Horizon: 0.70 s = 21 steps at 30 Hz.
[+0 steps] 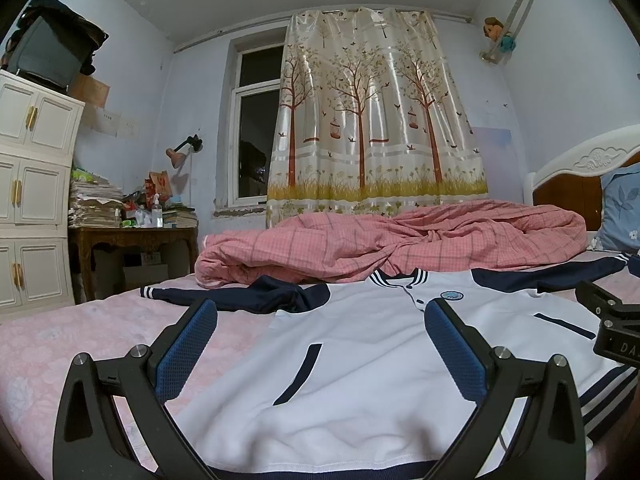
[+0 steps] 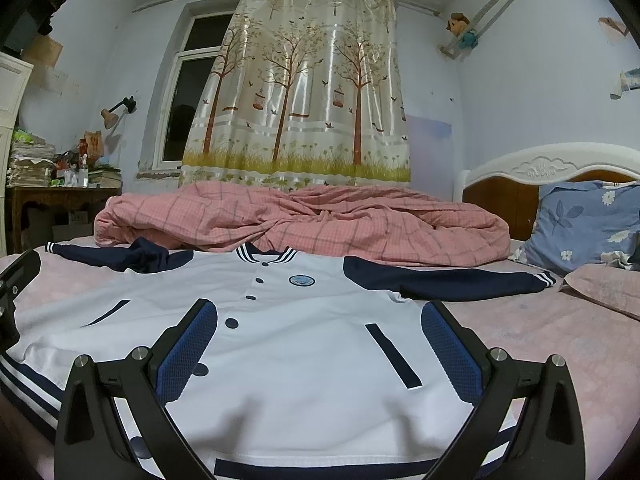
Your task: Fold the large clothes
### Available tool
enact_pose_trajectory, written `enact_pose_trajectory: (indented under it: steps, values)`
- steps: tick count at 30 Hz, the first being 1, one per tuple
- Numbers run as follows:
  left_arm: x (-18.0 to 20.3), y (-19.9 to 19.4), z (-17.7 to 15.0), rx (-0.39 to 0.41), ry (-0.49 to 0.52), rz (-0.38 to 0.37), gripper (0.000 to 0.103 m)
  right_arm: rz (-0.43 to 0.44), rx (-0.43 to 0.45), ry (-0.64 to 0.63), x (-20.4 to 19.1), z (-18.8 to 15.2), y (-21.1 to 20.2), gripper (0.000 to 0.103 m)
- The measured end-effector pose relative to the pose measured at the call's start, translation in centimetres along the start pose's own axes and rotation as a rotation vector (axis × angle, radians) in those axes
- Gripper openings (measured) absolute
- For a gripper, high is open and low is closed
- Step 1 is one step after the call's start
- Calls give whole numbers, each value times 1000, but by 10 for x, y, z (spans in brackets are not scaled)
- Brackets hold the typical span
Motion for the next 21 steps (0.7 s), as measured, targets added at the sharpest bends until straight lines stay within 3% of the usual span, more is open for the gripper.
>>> enact_pose_trajectory:
  steps: [21]
  values:
    - [-4, -4, -2, -4, -35, -57, 103, 5, 2, -2, -1, 0, -1, 103]
Point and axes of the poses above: each gripper's, at about its wrist camera, not at the fingertips, and y roughly the way its jaws point, x to its right, z to its top, the point moved 5 cm from there along y, roughly the way its jaws point, and after that the axes turned 14 degrees about -z, right-handed, at the moved point
